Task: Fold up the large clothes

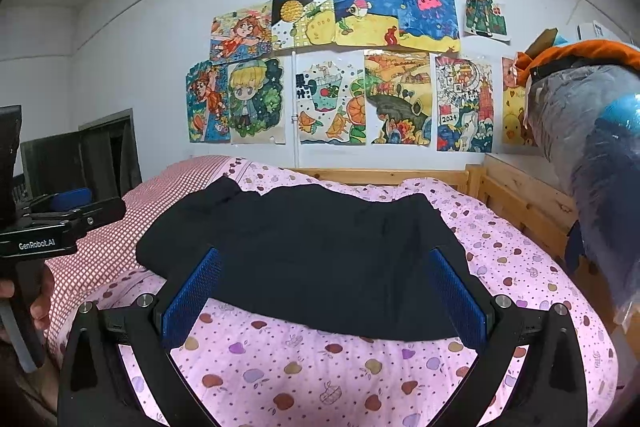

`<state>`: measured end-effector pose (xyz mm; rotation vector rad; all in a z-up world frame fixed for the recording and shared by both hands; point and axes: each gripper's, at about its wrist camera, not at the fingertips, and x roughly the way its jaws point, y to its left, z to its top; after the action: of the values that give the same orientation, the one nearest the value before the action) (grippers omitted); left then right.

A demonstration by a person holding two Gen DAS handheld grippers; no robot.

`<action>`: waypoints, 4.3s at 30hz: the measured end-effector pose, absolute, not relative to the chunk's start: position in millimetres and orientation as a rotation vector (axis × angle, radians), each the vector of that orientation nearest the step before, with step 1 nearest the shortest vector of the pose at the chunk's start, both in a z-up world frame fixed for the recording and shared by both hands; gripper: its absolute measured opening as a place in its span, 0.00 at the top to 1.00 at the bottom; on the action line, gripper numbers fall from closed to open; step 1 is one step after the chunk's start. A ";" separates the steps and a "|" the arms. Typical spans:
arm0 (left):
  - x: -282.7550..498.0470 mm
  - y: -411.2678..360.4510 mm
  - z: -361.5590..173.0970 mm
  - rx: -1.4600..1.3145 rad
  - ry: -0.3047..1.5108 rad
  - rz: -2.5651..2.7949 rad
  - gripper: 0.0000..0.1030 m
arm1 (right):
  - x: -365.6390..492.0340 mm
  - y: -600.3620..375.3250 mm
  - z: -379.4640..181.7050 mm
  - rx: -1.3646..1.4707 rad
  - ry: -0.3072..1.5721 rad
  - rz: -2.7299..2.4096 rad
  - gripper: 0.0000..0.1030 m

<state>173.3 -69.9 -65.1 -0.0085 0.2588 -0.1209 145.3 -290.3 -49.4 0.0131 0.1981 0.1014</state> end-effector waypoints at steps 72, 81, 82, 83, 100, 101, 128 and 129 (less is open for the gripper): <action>107.8 -65.9 -123.9 0.057 0.198 -0.121 0.00 | 92.6 -272.7 -100.8 0.031 0.223 -0.007 0.02; 107.0 -66.1 -124.1 0.060 0.197 -0.120 0.00 | 92.6 -273.4 -100.6 0.030 0.222 -0.006 0.02; 107.0 -66.2 -124.2 0.059 0.197 -0.119 0.00 | 92.3 -273.0 -100.8 0.030 0.222 -0.007 0.02; 107.8 -66.5 -124.2 0.059 0.197 -0.120 0.00 | 92.1 -272.9 -100.8 0.029 0.221 -0.007 0.02; 106.6 -65.6 -124.5 0.060 0.195 -0.121 0.00 | 92.1 -272.9 -100.7 0.027 0.224 -0.006 0.02; 107.0 -65.6 -124.5 0.062 0.195 -0.120 0.00 | 92.2 -272.9 -100.7 0.027 0.224 -0.006 0.02; 107.6 -66.0 -125.5 0.063 0.195 -0.120 0.00 | 92.8 -274.9 -100.3 0.026 0.225 -0.004 0.02; 107.2 -66.0 -125.6 0.063 0.195 -0.120 0.00 | 92.9 -275.1 -100.5 0.027 0.225 -0.004 0.02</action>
<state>107.2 -66.0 -125.6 0.0633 0.1954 -0.1196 92.9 -275.1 -100.5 0.0265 0.2252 -0.0036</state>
